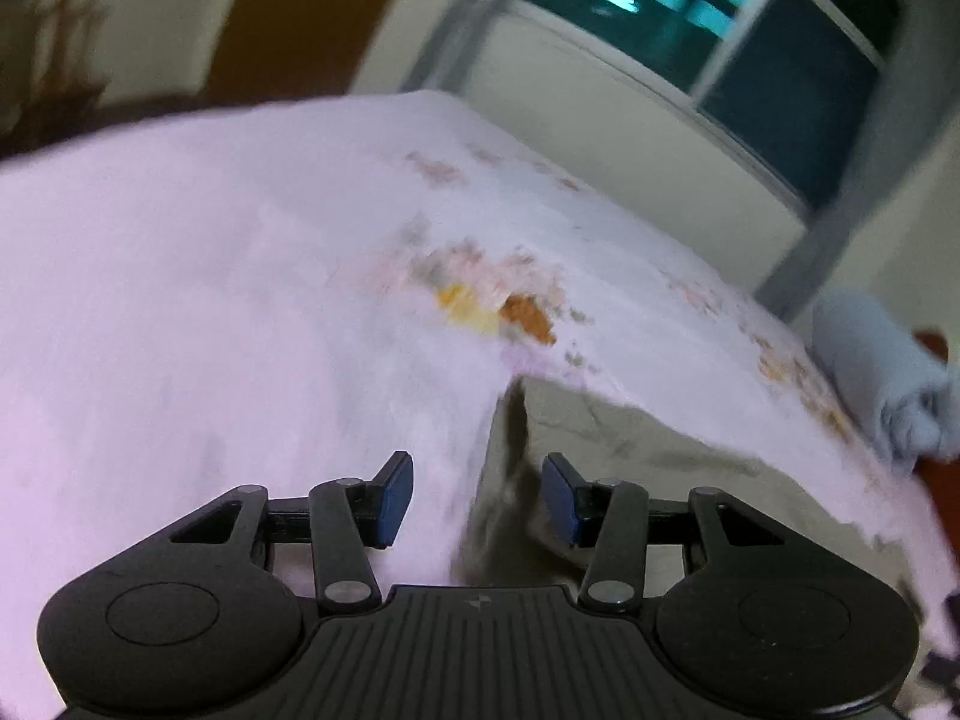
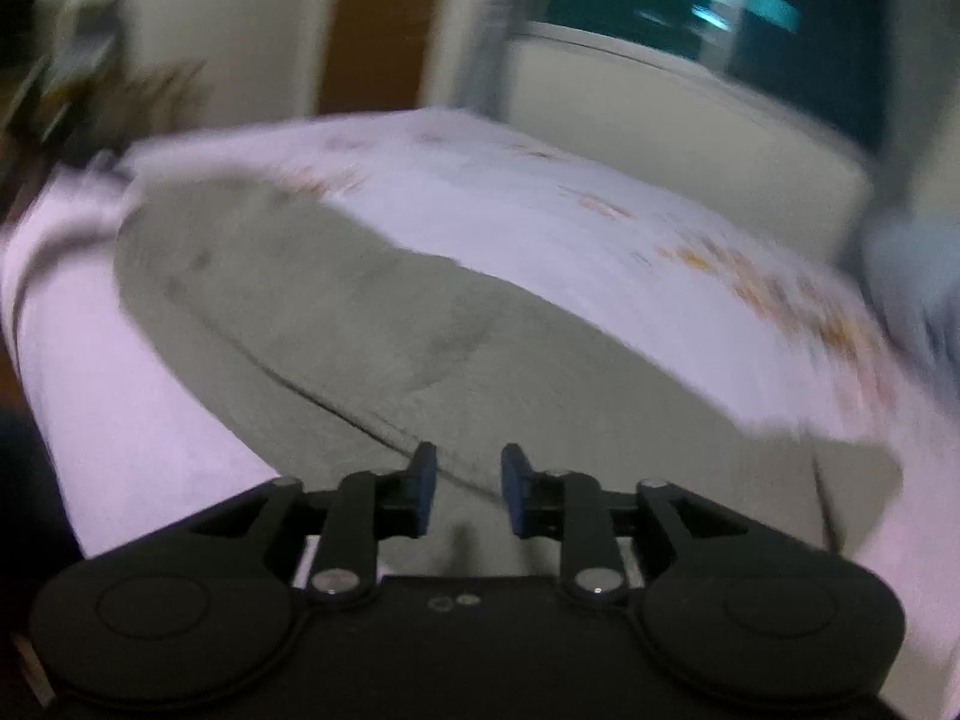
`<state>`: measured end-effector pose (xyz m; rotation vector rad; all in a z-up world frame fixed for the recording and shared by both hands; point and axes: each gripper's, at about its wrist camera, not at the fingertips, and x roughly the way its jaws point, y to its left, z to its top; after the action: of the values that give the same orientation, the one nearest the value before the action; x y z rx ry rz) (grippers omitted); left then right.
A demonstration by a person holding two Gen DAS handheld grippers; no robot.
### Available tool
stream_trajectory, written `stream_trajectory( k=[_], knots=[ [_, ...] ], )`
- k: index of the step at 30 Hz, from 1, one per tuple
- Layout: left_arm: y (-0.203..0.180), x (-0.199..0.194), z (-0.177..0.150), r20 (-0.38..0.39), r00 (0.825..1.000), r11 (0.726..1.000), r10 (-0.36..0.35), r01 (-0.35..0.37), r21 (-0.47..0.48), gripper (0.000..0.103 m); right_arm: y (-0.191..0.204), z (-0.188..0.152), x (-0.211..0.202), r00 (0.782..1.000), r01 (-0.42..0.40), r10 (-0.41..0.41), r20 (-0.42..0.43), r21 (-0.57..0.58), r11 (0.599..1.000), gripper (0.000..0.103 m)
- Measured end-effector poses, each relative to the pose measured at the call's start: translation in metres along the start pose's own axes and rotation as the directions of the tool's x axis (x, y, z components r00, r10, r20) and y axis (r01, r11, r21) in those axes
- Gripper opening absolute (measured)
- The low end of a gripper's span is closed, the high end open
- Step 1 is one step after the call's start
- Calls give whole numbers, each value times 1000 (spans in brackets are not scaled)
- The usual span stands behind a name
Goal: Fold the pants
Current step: 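Lift the held leg ends and fold them over toward the waistband with both tools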
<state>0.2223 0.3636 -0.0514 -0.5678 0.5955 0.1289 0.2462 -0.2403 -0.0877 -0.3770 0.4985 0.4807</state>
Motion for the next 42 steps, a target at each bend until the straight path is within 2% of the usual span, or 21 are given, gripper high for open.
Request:
stream_trajectory(
  k=[3,6,10,12,14,18,20,23,25,26,28,29,30,31,32,35,36,38,39,40,42],
  knots=[
    [0,-22,-18,6,997,991,-74,74,-108,47,-15,-7,-8,1000,8,-10,7,193,981,21],
    [-16,-21,-25,-19,993,984,-117,113,-137,47,-20,-15,-15,1000,0,-9,28,290,957,22],
    [-37,1,-30,-80,991,987,-107,97,-127,47,-22,-19,-11,999,-2,-10,38,325,946,29],
    [-46,16,-29,-104,992,991,-77,65,-119,47,-25,-22,-4,999,21,-33,27,359,933,31],
    [-52,23,-30,-114,993,994,-40,27,-111,47,-28,-29,-1,999,35,-47,19,417,908,31],
    [-55,28,-27,-80,995,989,-64,52,-135,46,-34,-43,9,999,20,-32,12,538,843,32],
    [-53,29,-28,-76,995,988,-70,59,-144,36,-41,-52,18,1000,-5,-6,16,626,780,34],
    [-49,31,-32,-63,995,985,-82,72,-159,34,-50,-65,31,999,-42,22,36,747,664,34],
    [-47,33,-33,-55,994,982,-94,84,-170,33,-59,-75,40,997,-81,37,73,830,552,36],
    [-46,35,-33,-54,994,981,-100,89,-174,32,-64,-79,45,995,-99,40,92,868,487,43],
    [-45,36,-31,-53,992,978,-116,105,-178,27,-73,-88,54,989,-147,39,143,924,353,48],
    [-45,37,-28,-55,990,977,-128,117,-176,23,-78,-91,58,986,-167,43,161,940,297,35],
    [-45,38,-25,-54,988,974,-144,132,-182,22,-83,-91,63,983,-185,60,175,948,260,11],
    [-45,38,-20,-51,984,969,-173,160,-189,20,-87,-90,67,981,-193,68,182,950,246,0],
    [-49,38,-10,-43,979,966,-199,188,-178,18,-91,-83,65,980,-200,61,191,942,269,0],
    [-64,27,23,29,954,945,-298,300,-132,18,-95,-40,39,963,-254,36,266,863,437,0],
    [-69,22,33,56,942,934,-332,336,-120,18,-94,-25,22,953,-272,17,303,829,489,0],
    [-71,14,43,87,908,902,-410,418,-111,18,-92,-13,-7,925,-314,-7,379,776,547,0],
    [-69,11,42,76,904,899,-420,426,-98,18,-88,-14,-23,915,-323,-12,402,753,574,0],
    [-64,12,36,39,914,910,-404,406,-81,18,-86,-18,-31,918,-314,-11,397,743,591,0],
    [-44,25,13,-82,939,940,-335,327,-99,18,-76,-47,-31,947,-266,23,320,744,613,0]
  ],
)
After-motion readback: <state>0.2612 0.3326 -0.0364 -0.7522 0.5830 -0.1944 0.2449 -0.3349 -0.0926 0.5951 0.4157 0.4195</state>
